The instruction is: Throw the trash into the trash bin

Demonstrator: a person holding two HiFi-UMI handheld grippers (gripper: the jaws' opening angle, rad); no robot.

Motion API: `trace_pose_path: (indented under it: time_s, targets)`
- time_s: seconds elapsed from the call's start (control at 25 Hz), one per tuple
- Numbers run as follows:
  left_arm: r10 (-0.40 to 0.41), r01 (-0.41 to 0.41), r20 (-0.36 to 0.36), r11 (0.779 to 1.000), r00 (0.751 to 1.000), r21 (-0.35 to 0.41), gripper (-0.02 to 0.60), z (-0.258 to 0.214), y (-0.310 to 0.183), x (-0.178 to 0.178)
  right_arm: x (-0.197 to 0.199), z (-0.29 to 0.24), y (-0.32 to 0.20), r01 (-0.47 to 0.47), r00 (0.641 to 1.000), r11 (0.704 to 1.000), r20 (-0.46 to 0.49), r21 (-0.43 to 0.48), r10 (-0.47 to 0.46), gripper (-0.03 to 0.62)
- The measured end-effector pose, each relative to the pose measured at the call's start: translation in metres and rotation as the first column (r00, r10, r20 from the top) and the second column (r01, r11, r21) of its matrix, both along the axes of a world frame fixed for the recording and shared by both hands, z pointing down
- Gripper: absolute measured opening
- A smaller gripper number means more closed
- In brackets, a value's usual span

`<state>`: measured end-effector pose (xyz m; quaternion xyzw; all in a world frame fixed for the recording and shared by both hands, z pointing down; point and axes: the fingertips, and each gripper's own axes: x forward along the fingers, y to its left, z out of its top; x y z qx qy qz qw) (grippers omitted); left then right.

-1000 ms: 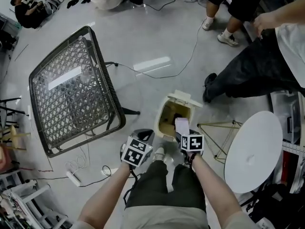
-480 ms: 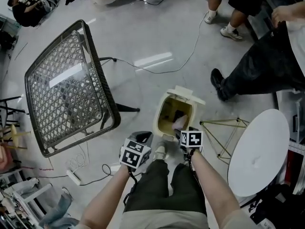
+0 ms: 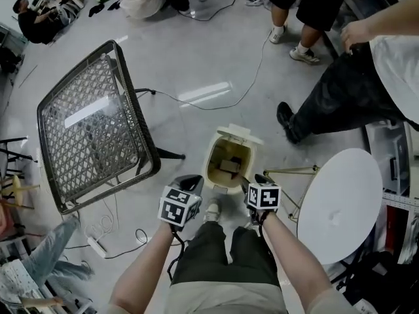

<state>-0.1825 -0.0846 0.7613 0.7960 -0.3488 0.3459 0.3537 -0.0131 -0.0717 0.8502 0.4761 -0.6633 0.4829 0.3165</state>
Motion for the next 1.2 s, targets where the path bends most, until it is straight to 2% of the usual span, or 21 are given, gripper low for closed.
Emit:
trace_pose_path:
  time_s: [0.28, 0.4, 0.52, 0.64, 0.76, 0.96, 1.2]
  targets:
    - [0.013, -0.013, 0.004, 0.994, 1.000, 0.108, 0.003, -0.080, -0.018, 0.009, 0.020, -0.107, -0.009, 0.009, 0.999, 0.987, 0.033, 0.160, -0.014, 0.182]
    - [0.028, -0.028, 0.001, 0.986, 1.000, 0.164, 0.002, -0.118, -0.023, 0.017, 0.029, -0.160, -0.012, -0.001, 0.999, 0.972, 0.053, 0.234, -0.012, 0.165]
    - [0.013, -0.005, -0.038, 0.980, 0.999, 0.201, 0.003, -0.162, -0.026, 0.030, 0.039, -0.216, -0.015, -0.019, 0.998, 0.946, 0.066, 0.324, -0.003, 0.118]
    - [0.041, -0.023, -0.069, 0.967, 0.997, 0.252, 0.002, -0.214, -0.027, 0.044, 0.048, -0.273, -0.015, -0.035, 0.997, 0.910, 0.071, 0.412, 0.006, 0.081]
    - [0.084, -0.063, -0.052, 0.945, 0.995, 0.321, 0.002, -0.256, -0.031, 0.050, 0.057, -0.326, -0.014, -0.048, 0.998, 0.867, 0.068, 0.496, 0.017, 0.073]
    - [0.126, -0.098, -0.037, 0.900, 0.991, 0.425, 0.002, -0.319, -0.030, 0.062, 0.076, -0.407, -0.001, -0.064, 0.997, 0.791, 0.064, 0.609, 0.032, 0.044]
    - [0.157, -0.102, -0.060, 0.843, 0.986, 0.528, 0.002, -0.386, -0.019, 0.076, 0.096, -0.493, 0.026, -0.067, 0.998, 0.679, 0.044, 0.731, 0.051, 0.021]
